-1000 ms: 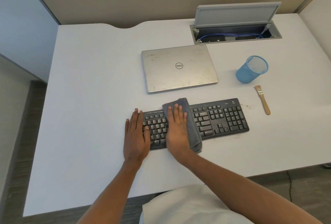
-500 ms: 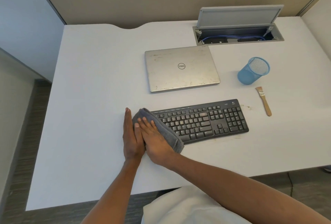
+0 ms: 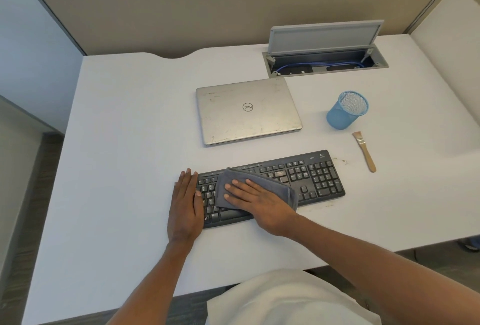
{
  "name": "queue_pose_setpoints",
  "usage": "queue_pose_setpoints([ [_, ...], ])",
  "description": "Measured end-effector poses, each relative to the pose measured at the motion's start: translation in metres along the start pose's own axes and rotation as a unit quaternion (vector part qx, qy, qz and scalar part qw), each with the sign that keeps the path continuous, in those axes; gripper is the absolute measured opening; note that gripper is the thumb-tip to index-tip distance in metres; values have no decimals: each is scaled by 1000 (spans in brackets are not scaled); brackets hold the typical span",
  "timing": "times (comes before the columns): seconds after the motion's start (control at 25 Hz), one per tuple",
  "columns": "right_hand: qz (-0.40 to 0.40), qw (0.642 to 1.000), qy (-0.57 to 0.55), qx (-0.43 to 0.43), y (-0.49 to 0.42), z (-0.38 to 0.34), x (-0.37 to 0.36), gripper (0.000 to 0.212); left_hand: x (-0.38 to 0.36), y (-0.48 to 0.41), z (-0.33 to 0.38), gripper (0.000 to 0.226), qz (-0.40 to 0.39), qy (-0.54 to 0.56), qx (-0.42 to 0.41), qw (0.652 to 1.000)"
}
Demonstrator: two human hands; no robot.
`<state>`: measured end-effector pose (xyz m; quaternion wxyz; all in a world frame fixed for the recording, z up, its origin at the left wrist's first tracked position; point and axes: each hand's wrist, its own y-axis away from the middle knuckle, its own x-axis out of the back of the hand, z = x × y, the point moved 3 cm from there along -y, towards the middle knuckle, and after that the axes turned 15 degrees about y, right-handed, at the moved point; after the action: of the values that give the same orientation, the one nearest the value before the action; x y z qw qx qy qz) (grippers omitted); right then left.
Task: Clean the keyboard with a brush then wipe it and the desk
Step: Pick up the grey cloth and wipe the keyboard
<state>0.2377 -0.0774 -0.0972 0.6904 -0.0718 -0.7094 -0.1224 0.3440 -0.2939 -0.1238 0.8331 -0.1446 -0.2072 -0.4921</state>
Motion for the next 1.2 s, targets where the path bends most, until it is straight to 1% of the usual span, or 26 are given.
queue_pose_setpoints([
  [0.12,-12,999,15,-27,22,34,2,94,-1,0,2,58,3,3,11,1000],
  [0.24,-22,997,26,-71,42,64,3,93,-1,1,1,59,4,5,19,1000],
  [0.4,-28,988,27,-147,65,96,4,92,-1,0,0,58,5,10,23,1000],
  [0.52,-27,975,28,-217,80,109,4,93,-1,1,0,57,9,15,22,1000],
  [0.6,-25,956,24,-292,89,112,3,92,-1,0,0,57,12,21,18,1000],
  [0.72,-10,902,-7,-432,96,110,0,90,-2,0,0,56,15,19,13,1000],
  [0.88,-19,847,-54,-528,68,81,-1,91,-2,0,-1,55,19,15,11,1000],
  [0.92,-20,840,-63,-539,57,72,0,93,-3,0,-1,55,19,15,12,1000],
  [1.0,-11,841,-75,-536,33,51,1,98,-3,0,-1,55,17,15,15,1000],
  [1.2,3,871,-111,-479,-16,2,2,103,-3,0,-1,55,21,19,13,1000],
])
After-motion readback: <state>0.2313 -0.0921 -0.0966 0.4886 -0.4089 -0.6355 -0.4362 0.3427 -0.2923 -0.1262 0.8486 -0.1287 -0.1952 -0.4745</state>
